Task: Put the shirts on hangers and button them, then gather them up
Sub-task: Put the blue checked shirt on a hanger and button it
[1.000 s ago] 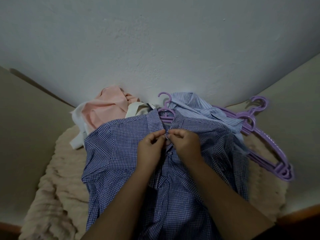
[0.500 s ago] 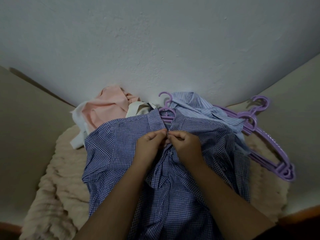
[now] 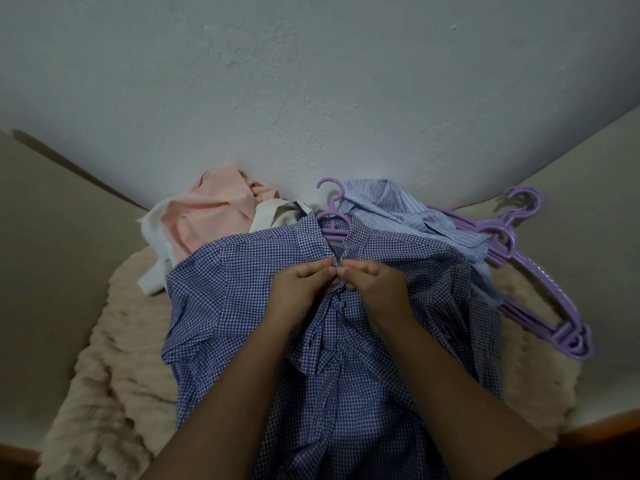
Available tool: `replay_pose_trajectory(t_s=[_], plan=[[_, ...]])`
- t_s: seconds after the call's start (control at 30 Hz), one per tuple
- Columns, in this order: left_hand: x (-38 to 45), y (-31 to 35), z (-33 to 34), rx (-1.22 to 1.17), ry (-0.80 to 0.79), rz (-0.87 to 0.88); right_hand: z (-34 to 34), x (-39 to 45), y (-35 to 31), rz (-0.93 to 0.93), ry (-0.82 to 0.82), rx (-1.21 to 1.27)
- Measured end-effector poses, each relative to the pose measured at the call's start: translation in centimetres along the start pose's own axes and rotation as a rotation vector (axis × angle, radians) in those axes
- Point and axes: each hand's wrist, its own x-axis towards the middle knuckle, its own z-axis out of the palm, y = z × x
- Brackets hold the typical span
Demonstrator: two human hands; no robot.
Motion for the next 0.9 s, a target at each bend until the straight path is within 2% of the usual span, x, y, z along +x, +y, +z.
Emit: replay_pose_trajectory(t_s=[0.23,0.43,0.53,0.73,0.9], plan=[[-0.2,0.1,-0.1,-0.077,-0.005,-0.040,0.3,0.0,0.3,-0.070,0.030,-0.126],[-2.9,-0.9,-1.0,0.427,0.138,0.225,-1.4,-2.6,2.0,-0.094,0.035,-0.247],[-4.5,-2.4,-1.2,0.554,0.189,0.242,-1.2,-3.8,3.3,-0.007,0.021,-0.204],[-4.8,-2.9,-1.0,0.438,0.243,0.176,0.2,-3.8,3.0,0.075,0.016,-0.133],[-5.1,-2.4,-0.5,0.302,0.200,0.150,0.3,-4.1,2.4,0.084,0.036,-0.090]])
